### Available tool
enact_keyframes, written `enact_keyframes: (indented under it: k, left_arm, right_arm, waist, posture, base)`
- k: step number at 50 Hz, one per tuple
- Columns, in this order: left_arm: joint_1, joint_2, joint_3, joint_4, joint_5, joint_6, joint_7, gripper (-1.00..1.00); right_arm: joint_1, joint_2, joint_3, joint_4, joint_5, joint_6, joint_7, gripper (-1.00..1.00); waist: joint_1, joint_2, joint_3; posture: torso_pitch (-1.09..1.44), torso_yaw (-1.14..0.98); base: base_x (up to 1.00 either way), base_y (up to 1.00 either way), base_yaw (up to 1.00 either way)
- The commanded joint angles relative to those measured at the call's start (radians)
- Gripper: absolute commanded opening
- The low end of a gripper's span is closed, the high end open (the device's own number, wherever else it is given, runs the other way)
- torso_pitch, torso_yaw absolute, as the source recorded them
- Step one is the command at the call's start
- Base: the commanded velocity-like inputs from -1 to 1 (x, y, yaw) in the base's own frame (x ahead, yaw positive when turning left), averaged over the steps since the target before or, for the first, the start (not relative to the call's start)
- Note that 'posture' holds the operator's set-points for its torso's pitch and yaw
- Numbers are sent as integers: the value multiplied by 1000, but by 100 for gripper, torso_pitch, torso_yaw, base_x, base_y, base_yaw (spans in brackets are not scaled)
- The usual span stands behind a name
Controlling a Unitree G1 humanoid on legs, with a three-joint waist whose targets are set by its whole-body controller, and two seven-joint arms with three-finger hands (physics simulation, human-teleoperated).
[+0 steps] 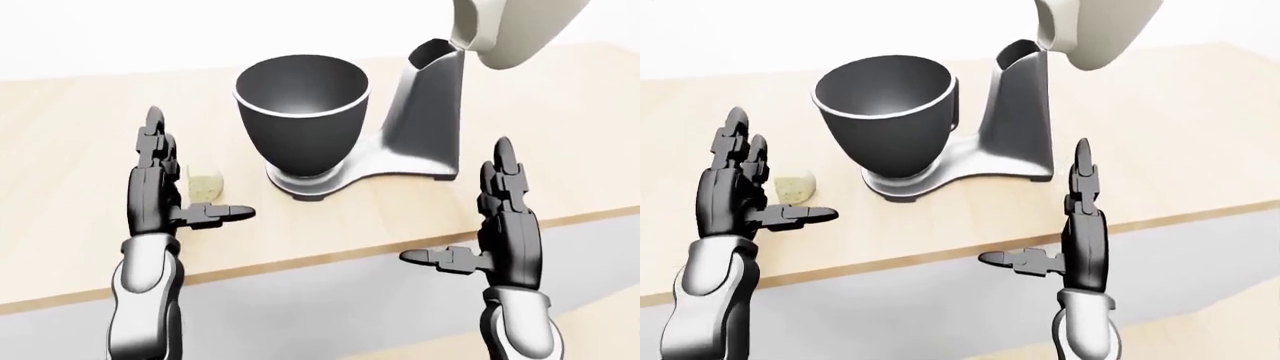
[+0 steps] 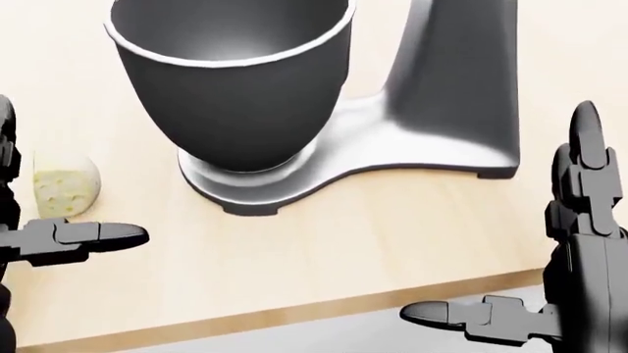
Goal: Place the cheese in the stand mixer bowl.
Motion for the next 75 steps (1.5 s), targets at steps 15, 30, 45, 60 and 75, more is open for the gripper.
enact_keyframes:
  k: [15,30,45,60,75]
  left_arm:
    - [-46,23,5,115,92,-80,-27,100]
    - [-109,74,18,276,67,-110,-19,100]
    - [-83,57,2,270,76,-89,-70,100]
    - [-65,47,-7,268,85,-86,-104,-98]
    - [-76,54,9,195,63,-31,-119,-100]
  right_arm:
    - [-5,0,1,-51,-5,-44,-3,100]
    - [-6,0,5,-36,-4,-53,-8,100]
    - [-8,0,10,-29,0,-58,-10,100]
    - [-10,0,9,-28,12,-61,-6,100]
    - [4,2,8,-56,6,-63,-7,100]
  waist:
    - [1,5,-22]
    - [1,12,-21]
    - [-2,19,-31]
    - [-1,17,-39]
    - [-5,21,-31]
  posture:
    - [0,0]
    - [0,0]
    - [0,0]
    - [0,0]
    - [0,0]
  base:
    - [0,0,0]
    - [0,0,0]
    - [0,0,0]
    - [0,0,0]
    - [0,0,0]
